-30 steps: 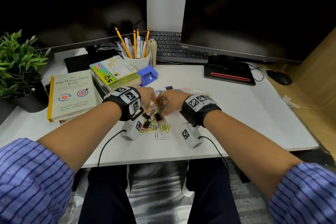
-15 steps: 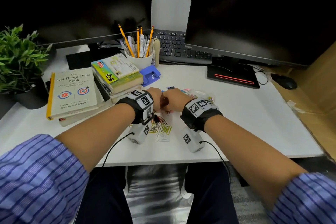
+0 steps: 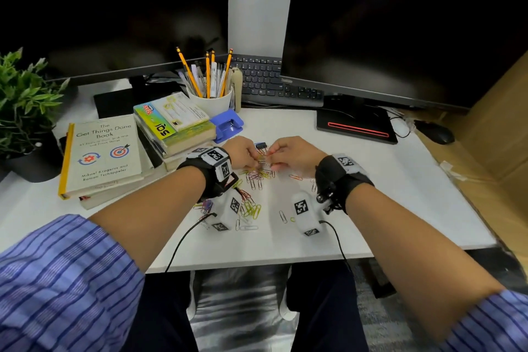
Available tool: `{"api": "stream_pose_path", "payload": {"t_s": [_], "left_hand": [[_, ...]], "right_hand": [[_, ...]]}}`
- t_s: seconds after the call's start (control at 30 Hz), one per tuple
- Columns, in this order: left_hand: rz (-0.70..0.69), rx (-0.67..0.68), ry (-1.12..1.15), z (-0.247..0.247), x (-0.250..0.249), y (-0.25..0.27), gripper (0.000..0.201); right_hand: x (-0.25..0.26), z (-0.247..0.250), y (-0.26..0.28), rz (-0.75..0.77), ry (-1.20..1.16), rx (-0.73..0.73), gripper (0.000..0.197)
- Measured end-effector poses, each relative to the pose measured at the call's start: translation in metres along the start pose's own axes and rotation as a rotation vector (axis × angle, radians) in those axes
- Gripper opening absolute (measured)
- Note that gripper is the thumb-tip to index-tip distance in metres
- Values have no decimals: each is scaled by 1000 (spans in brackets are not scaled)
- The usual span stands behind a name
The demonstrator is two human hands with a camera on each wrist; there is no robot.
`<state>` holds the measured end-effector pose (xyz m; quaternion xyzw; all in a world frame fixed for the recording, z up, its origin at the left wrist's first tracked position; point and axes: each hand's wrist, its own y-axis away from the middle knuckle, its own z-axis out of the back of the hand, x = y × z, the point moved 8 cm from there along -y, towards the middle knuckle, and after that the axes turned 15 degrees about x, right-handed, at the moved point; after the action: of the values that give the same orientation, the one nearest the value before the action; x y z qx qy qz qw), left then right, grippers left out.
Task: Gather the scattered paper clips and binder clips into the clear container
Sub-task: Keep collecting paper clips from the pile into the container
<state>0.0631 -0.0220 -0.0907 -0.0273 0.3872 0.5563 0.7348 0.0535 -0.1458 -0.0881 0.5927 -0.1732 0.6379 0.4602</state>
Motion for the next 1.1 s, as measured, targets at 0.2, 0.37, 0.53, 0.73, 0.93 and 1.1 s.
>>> {"api": "stream_pose_path", "payload": {"t_s": [0.2,0.37,0.53,0.73,0.93,1.1], "left_hand": [[-36,-8,-202,-14,-26,-3,28],[20,78,-280,-24,-35,-8,31],[30,163,-347,-37,-37,-12,48],[-68,143,-497,-41,-58,-15,20],[29,130,-486,-37,-52,-21,25],[97,112,-485,-33,-49,-23,31]], "right_hand": [[-8,54,18,-25,-187,-117,13],[-35,69,13,-177,-67,-145,10],[-26,74,15,-226,191,-266,26],[10,64,18,-190,621,-307,17],[15,58,19,-184,744,-281,14],[18,59,21,-189,775,-299,17]]}}
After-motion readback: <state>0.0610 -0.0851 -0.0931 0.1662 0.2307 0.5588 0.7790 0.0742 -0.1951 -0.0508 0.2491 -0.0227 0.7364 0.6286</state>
